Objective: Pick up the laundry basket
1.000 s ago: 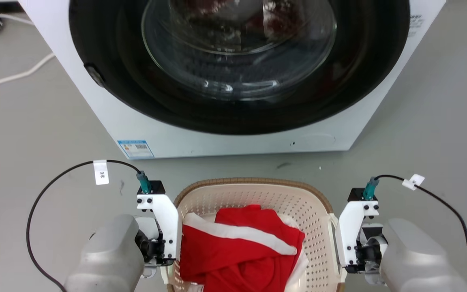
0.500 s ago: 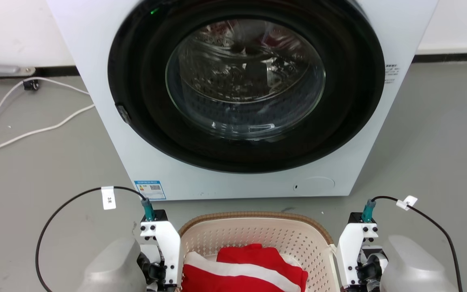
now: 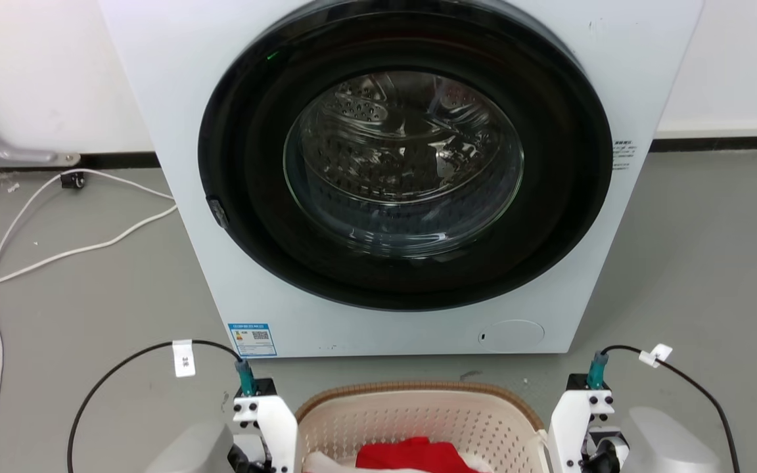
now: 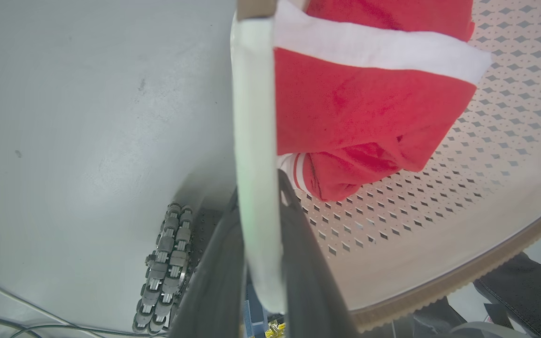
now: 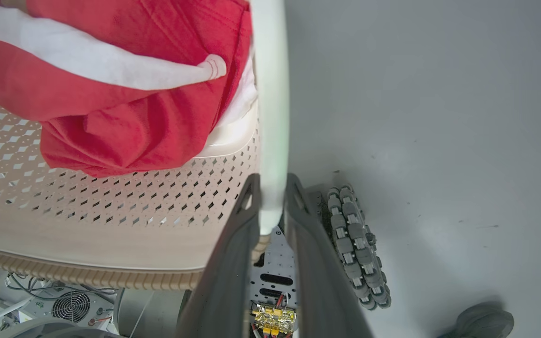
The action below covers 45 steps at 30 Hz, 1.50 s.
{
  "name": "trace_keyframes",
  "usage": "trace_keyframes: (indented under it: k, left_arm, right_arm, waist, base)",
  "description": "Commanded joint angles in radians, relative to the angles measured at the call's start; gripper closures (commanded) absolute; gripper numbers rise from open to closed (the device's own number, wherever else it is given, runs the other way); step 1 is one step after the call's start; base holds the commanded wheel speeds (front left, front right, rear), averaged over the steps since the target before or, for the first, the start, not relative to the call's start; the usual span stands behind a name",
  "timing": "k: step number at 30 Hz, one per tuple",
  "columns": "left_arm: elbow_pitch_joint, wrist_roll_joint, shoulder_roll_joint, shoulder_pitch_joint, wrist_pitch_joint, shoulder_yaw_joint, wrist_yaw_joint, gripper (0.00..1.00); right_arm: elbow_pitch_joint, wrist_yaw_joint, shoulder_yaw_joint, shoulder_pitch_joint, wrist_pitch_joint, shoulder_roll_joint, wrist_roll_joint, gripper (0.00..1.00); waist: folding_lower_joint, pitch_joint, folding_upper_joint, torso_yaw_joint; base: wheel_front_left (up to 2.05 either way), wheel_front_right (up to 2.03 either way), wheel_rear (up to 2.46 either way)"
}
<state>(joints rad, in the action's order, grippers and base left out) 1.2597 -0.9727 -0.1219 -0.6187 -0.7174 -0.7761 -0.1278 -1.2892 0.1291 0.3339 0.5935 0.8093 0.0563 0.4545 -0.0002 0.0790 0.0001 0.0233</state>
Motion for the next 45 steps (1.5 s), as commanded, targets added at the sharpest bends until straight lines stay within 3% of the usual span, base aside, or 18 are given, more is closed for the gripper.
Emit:
trace_keyframes:
  k: [1,22,45]
  left_arm:
    - [-0.005,-0.007,0.009,0.008,0.003,-0.003,-0.004,1.00]
    - [0.002,-0.032,0.035,0.028,0.026,-0.019,-0.006,1.00]
    - [0.005,-0.047,0.026,0.013,0.061,-0.042,-0.006,1.00]
  right_arm:
    - [0.002,0.003,0.001,-0.015,0.002,-0.010,-0.006,1.00]
    - [0.003,0.003,0.052,-0.033,-0.002,-0.013,0.039,1.00]
    - [0.003,0.003,0.049,-0.023,-0.014,-0.013,0.025,1.00]
  waist:
    - [0.0002,0.010,-0.0001,0.000]
    - [0.0002,0.027,-0.0001,-0.007]
    - [0.0002,0.017,-0.0001,-0.004]
  base:
    - [0.00,0.00,0.00]
    - [0.00,0.00,0.00]
    - [0.00,0.00,0.00]
